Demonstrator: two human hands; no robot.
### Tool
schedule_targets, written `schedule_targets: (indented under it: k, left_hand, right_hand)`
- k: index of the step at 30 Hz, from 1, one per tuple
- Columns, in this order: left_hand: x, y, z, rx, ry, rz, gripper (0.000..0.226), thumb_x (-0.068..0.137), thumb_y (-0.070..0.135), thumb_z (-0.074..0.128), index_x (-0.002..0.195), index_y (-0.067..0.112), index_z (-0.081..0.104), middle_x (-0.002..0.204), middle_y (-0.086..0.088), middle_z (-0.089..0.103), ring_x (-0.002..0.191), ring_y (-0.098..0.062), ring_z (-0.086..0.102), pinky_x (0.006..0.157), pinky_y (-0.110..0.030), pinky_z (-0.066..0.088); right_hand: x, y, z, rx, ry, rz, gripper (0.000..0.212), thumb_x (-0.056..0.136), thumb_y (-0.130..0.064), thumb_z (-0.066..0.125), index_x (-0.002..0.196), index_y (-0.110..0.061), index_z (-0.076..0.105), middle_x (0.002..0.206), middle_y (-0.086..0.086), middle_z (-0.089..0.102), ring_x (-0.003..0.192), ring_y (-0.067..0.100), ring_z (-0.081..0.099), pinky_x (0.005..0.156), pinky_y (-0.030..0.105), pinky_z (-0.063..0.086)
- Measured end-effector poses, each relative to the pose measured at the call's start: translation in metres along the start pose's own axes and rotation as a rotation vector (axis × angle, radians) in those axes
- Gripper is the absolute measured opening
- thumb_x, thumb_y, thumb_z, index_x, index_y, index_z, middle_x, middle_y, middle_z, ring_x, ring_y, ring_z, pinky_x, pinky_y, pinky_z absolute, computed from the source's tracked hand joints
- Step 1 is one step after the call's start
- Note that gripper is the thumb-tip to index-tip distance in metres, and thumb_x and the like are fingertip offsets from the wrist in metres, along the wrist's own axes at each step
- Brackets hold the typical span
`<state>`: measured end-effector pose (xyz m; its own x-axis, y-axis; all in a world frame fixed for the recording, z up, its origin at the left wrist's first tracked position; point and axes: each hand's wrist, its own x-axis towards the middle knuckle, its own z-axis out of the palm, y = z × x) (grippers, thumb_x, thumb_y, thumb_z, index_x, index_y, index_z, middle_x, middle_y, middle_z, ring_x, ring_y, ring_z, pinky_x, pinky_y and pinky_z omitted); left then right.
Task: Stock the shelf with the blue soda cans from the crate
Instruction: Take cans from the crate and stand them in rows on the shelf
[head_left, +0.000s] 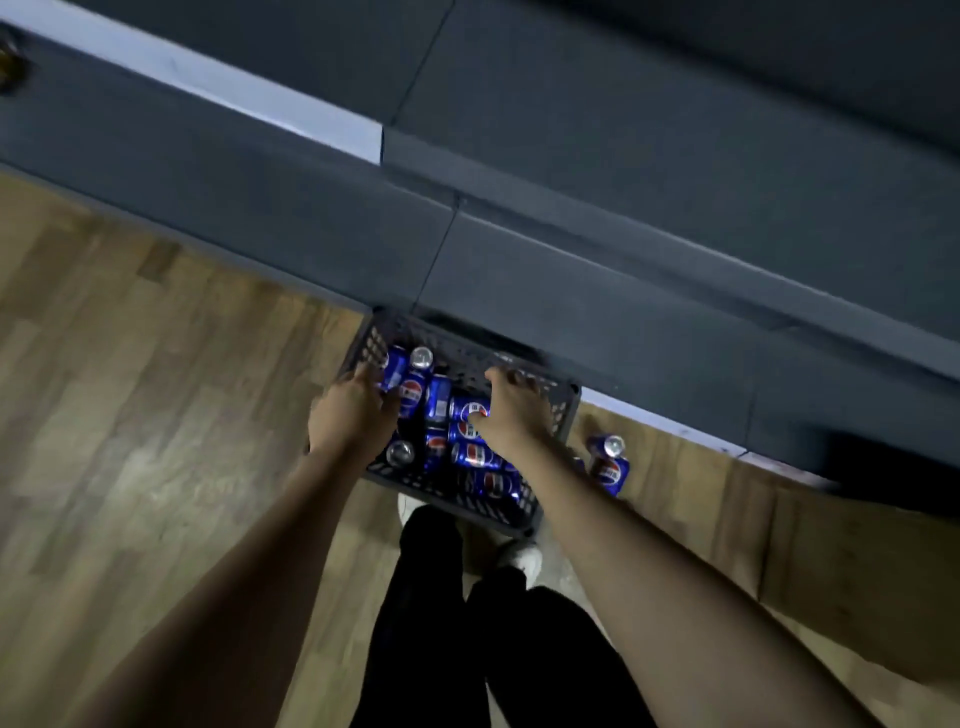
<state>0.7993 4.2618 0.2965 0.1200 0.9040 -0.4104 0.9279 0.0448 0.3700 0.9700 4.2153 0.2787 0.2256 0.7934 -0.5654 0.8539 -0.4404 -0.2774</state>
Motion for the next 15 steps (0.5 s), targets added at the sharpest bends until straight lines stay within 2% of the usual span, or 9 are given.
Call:
schedule_targets:
  k: [4, 6, 8, 12, 15]
  left_hand:
    - [0.012, -0.03, 0.068, -0.022, -0.09, -0.086, 0.038, 0.092, 0.036, 0.051, 0.121, 0.01, 0.052, 0.113, -0.023, 0.062, 0.102, -0.041, 0.058, 0.077, -0.04, 0.046]
    - [0.022, -0.049, 0.102, -0.059, -0.164, -0.055, 0.045, 0.092, 0.034, 0.054, 0.13, 0.012, 0.047, 0.122, -0.02, 0.058, 0.109, -0.037, 0.056, 0.08, -0.037, 0.045]
    - [0.035, -0.069, 0.134, -0.064, -0.234, -0.021, 0.049, 0.092, 0.033, 0.055, 0.134, 0.011, 0.044, 0.123, -0.018, 0.057, 0.108, -0.033, 0.056, 0.075, -0.031, 0.041]
    - [0.067, -0.105, 0.181, 0.01, -0.277, -0.036, 0.047, 0.093, 0.031, 0.055, 0.135, 0.012, 0.042, 0.119, -0.016, 0.057, 0.094, -0.025, 0.054, 0.07, -0.03, 0.037]
    - [0.099, -0.133, 0.226, 0.131, -0.296, 0.016, 0.043, 0.094, 0.031, 0.052, 0.133, 0.014, 0.043, 0.119, -0.016, 0.057, 0.098, -0.028, 0.056, 0.07, -0.032, 0.041]
  right_hand:
    - [0.026, 0.038, 0.073, -0.058, -0.131, 0.028, 0.06, 0.086, -0.029, 0.066, 0.137, -0.012, 0.038, 0.143, 0.011, 0.042, 0.128, 0.032, 0.042, 0.102, 0.041, 0.04]
    - [0.043, 0.054, 0.11, -0.088, -0.161, 0.024, 0.061, 0.086, -0.031, 0.066, 0.137, -0.013, 0.037, 0.141, 0.012, 0.043, 0.127, 0.033, 0.043, 0.101, 0.043, 0.04]
    - [0.062, 0.07, 0.146, -0.123, -0.192, 0.026, 0.064, 0.087, -0.031, 0.066, 0.14, -0.014, 0.034, 0.141, 0.012, 0.043, 0.128, 0.033, 0.041, 0.104, 0.042, 0.038]
    - [0.101, 0.096, 0.212, -0.195, -0.23, 0.039, 0.063, 0.089, -0.026, 0.063, 0.143, -0.013, 0.031, 0.144, 0.013, 0.037, 0.13, 0.033, 0.038, 0.101, 0.04, 0.038]
    - [0.135, 0.11, 0.272, -0.227, -0.254, 0.038, 0.055, 0.091, -0.018, 0.059, 0.141, -0.012, 0.035, 0.143, 0.014, 0.038, 0.13, 0.032, 0.038, 0.1, 0.039, 0.038]
